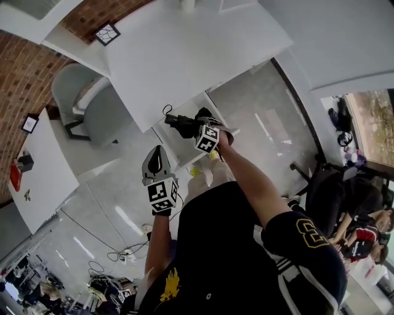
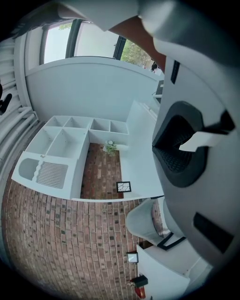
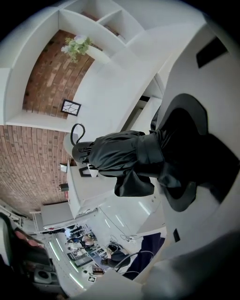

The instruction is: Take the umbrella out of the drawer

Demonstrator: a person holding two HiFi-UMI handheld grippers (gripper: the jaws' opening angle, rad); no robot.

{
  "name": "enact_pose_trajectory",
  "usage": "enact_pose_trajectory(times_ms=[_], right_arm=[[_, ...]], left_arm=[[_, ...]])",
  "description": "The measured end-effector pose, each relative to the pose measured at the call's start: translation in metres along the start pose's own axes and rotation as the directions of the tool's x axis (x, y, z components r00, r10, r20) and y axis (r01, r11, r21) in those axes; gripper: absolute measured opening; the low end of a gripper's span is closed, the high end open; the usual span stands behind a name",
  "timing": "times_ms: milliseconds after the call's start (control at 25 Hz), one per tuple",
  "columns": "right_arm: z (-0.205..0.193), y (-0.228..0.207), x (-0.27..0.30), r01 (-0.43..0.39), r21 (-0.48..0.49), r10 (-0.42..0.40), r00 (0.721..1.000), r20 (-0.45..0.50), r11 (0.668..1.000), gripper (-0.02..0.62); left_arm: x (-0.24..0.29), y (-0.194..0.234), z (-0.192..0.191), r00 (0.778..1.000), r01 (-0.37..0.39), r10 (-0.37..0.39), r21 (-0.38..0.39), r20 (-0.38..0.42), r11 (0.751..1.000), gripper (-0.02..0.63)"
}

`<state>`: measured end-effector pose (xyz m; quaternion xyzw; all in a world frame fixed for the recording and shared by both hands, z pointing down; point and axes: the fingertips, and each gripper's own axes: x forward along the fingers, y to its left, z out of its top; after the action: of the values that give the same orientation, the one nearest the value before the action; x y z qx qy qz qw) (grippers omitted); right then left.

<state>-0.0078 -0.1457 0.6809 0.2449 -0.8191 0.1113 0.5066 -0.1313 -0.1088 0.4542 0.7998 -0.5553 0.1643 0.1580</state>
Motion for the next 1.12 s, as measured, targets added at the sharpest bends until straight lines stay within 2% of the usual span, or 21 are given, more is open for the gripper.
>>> enact_pose_trajectory(times_ms=[440, 640, 1120], right_arm=[[0.015, -0.018, -0.029, 0.048, 0.120, -0.059, 0.994, 0.094, 0.992, 0.256], [0.028, -0.027, -0.042, 0.061, 0.138, -0.081, 0.986, 0.145, 0.989, 0.256], [0.055, -0.054, -0.091, 0.118, 0.194, -0.169, 0.949, 0.268, 0.974, 0.256]], left_arm=[[0.018, 0.004, 0.007, 1.000, -0.003, 0.003, 0.017, 0.010, 1.000, 0.017], [0.027, 0.007, 0.017, 1.000, -0.002, 0.001, 0.022, 0.028, 1.000, 0.017], [0.047, 0.006, 0.053, 0.996, 0.012, -0.017, 0.052, 0.091, 0.999, 0.017]])
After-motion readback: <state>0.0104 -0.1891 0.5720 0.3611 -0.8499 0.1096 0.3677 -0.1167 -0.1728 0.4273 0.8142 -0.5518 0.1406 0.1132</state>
